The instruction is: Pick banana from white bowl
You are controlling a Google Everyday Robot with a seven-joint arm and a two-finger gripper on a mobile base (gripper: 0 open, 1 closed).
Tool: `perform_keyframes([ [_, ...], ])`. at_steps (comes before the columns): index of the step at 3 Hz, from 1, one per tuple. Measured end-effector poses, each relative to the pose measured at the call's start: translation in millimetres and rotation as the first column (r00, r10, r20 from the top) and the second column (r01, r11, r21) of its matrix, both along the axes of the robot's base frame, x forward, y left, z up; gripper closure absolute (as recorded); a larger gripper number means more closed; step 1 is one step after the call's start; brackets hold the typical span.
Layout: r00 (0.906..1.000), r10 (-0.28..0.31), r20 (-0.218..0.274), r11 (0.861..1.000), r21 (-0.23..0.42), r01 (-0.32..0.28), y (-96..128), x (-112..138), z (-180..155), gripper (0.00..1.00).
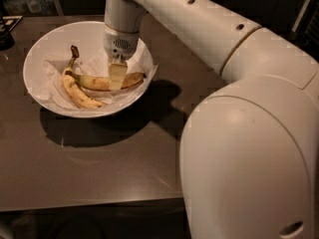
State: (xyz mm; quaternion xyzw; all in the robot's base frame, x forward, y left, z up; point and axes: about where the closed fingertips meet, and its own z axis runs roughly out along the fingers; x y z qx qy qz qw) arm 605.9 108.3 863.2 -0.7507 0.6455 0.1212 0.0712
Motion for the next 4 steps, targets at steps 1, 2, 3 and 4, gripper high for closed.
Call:
perform_keyframes([
  [1,0.9980,-0.014,0.061,0.998,0.061,0.011,-21,-13,21,1.00],
  [2,0.9955,-0.002,0.095,0.995,0.095,-0.007,-32,-27,37,1.00],
  [3,0.9895,0.030,0.141,0.990,0.134,-0.049,-42,-43,56,1.00],
  [4,0.9779,0.080,0.193,0.976,0.183,-0.116,-49,-61,78,1.00],
])
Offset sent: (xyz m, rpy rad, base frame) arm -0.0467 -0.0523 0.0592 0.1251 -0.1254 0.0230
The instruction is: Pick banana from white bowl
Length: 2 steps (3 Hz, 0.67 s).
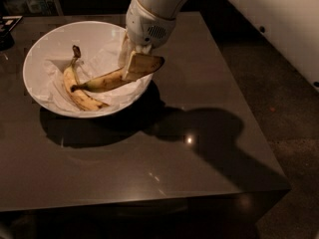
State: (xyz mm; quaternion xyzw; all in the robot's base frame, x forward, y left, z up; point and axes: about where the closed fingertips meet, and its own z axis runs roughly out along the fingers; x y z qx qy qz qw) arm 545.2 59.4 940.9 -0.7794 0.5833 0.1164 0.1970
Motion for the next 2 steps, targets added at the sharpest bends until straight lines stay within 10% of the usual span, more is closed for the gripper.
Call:
perform_keyframes([
  [2,0.9874,0.108,0.115,0.985,0.124,-0.123,-35,-55,26,1.00],
])
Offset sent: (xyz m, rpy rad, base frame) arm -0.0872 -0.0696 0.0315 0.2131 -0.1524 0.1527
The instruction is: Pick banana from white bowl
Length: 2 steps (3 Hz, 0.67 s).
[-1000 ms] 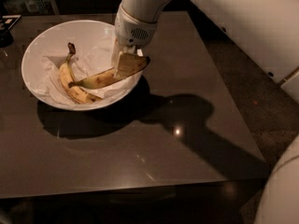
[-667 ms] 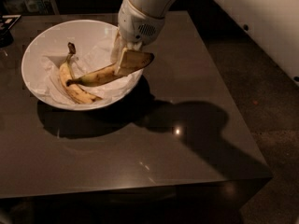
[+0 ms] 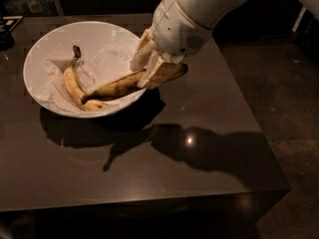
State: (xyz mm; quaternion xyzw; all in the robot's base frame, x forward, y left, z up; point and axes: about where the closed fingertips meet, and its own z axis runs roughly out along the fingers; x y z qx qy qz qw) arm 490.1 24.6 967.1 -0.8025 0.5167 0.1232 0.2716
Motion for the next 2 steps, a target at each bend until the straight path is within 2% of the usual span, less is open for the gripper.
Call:
perform_keyframes([
  [1,0.9995,0.001,0.032,0.998,0.057,-0.003,-21.4,-25.1,2.2,1.00],
  [2,0.9993,-0.003,0.036,0.998,0.059,0.001,-25.8,-27.2,3.6,1.00],
])
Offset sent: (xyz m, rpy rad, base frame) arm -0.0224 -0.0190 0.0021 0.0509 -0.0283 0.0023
